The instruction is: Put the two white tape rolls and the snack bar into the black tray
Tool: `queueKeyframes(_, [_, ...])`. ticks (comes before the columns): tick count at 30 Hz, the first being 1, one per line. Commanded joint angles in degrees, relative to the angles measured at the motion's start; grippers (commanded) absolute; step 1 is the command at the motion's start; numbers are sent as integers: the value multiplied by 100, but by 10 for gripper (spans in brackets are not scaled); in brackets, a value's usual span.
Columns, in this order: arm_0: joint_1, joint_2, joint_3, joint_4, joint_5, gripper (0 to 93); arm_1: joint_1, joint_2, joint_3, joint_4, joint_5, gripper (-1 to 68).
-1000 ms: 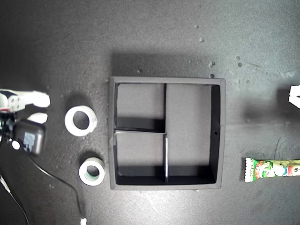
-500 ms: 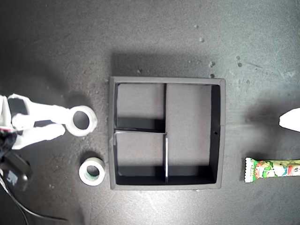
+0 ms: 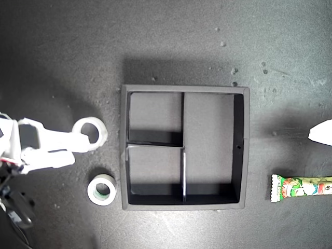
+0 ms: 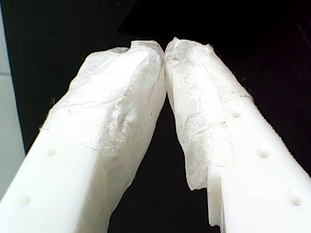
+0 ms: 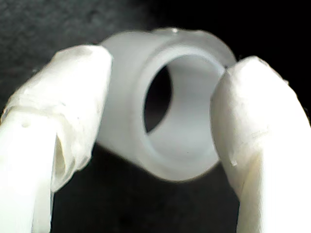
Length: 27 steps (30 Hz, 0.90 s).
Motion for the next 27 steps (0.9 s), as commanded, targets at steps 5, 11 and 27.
queueKeyframes(5, [-158,-2039,-1099,-167,-18,161,-9,44,62,229,35,-4])
queueKeyframes(11, [-325,-2619,-1274,-246,-35,163,-132,44,62,176,79,-4])
queueKeyframes(27, [-879,-3973,-3067,809,-9,2,-176,-35,-747,-1187,-1696,-6])
